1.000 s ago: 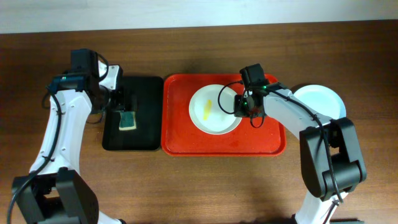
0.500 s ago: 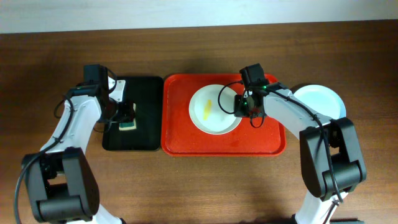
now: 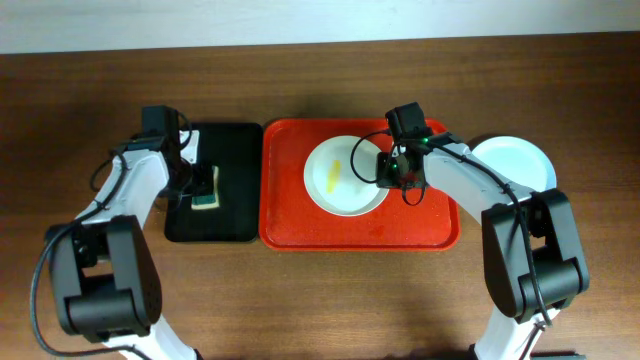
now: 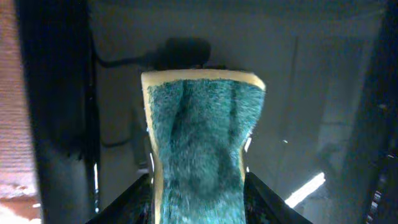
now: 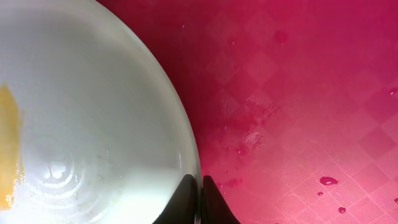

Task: Clean dirty plates on tray and stack at the side
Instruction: 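Lower the left gripper to the black tray and grasp the sponge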

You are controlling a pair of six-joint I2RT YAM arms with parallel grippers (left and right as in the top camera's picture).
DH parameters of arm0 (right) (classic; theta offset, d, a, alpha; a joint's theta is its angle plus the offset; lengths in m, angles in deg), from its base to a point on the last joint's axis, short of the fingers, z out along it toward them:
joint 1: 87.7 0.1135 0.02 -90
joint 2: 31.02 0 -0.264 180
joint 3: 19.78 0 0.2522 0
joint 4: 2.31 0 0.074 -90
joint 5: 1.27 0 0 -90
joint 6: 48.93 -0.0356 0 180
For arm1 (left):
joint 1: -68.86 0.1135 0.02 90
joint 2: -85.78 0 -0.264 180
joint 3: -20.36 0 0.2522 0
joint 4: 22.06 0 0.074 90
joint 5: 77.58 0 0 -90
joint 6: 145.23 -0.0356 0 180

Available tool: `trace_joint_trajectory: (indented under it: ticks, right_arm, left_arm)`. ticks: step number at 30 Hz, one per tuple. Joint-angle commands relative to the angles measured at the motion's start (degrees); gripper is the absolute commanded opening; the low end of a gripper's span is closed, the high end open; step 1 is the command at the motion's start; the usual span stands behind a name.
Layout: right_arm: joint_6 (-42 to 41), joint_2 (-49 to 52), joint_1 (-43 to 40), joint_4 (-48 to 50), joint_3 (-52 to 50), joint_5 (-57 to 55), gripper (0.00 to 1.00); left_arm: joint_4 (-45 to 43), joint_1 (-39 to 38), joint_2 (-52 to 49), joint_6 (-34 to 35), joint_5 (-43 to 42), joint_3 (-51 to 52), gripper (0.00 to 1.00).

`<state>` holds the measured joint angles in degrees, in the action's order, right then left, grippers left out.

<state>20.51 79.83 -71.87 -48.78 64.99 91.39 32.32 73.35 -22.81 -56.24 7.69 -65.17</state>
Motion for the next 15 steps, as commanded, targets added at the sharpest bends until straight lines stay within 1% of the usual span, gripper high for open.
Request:
trace_joint_trajectory:
  ticks: [1, 2, 4, 5, 7, 10, 12, 13, 14, 15]
  right_arm:
    - [0.15, 1.07, 0.26, -0.72, -0.7, 0.7, 0.05]
    - [0.15, 1.07, 0.26, -0.7, -0.7, 0.7, 0.05]
    - [0.15, 1.07, 0.26, -0.7, -0.7, 0.55, 0.05]
    - [0.15, 1.07, 0.26, -0.68, -0.7, 0.55, 0.05]
    - [0.15, 1.07, 0.26, -0.68, -0.7, 0.55, 0.05]
    - [0.15, 1.07, 0.26, -0.72, -0.7, 0.52, 0.05]
    - [0.15, 1.07, 0.26, -0.7, -0.7, 0.52, 0.05]
    - [0.15, 1.07, 0.26, -0.7, -0.7, 0.52, 0.05]
    - [0.15, 1.07, 0.26, -0.7, -0.7, 0.52, 0.05]
    - [0.15, 1.07, 0.26, -0.7, -0.7, 0.52, 0.05]
  left_arm:
    - [-0.98, -0.26, -1.88, 0.61, 0.52, 0.33, 0.44]
    - [-1.01, -0.26, -1.88, 0.59, 0.52, 0.33, 0.41]
    - [-0.74, -0.28, -1.9, 0.59, 0.48, 0.33, 0.27]
    - [-0.59, -0.35, -1.99, 0.59, 0.48, 0.37, 0.26]
    - [-0.87, -0.68, -2.47, 0.57, 0.52, 0.76, 0.28]
    - [-0.98, -1.11, -4.35, 0.59, 0.5, 0.85, 0.27]
    - [-0.92, -1.14, -5.33, 0.59, 0.5, 0.87, 0.25]
    - [-0.83, -1.14, -5.73, 0.59, 0.48, 0.87, 0.22]
    - [-0.72, -1.14, -5.79, 0.59, 0.5, 0.87, 0.09]
    - [-0.68, -1.11, -5.73, 0.59, 0.5, 0.85, 0.0]
